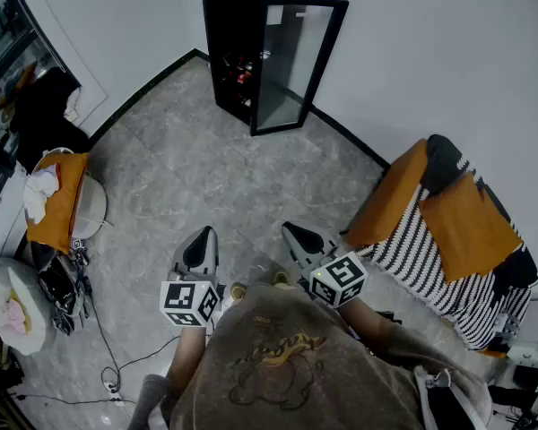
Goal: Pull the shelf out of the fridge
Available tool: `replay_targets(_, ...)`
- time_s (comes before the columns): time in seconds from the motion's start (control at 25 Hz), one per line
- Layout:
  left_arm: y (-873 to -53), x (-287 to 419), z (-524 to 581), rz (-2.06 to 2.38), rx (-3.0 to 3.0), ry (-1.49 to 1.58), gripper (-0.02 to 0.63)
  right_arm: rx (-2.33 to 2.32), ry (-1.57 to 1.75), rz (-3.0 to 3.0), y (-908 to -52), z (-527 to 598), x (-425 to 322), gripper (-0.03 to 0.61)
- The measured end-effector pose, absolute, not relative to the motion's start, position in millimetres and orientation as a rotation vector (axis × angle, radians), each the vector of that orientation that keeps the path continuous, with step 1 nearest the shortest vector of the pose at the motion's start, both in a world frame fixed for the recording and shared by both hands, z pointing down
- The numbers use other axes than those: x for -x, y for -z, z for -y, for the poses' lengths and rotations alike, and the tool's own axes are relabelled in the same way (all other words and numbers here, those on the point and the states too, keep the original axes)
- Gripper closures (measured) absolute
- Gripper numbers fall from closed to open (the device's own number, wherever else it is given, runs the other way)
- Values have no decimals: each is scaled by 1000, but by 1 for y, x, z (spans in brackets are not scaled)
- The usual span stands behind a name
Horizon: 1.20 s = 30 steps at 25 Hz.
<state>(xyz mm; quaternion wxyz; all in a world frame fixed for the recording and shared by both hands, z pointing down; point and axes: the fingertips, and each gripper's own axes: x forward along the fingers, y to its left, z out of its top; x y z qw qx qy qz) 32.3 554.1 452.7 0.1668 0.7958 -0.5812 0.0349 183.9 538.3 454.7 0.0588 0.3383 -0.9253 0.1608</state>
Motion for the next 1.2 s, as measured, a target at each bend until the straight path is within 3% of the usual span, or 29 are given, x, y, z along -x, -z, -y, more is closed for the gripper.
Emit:
replay_targets(0.64,-459,2,-552,1487,-2389,-61,611,-1070,-501,2821,-463,-550,-127,557)
replay_targets(1.2,-460,21,-428,1584,-2451,-53,611,-1247,-460,2828,-470,-417,-110,557)
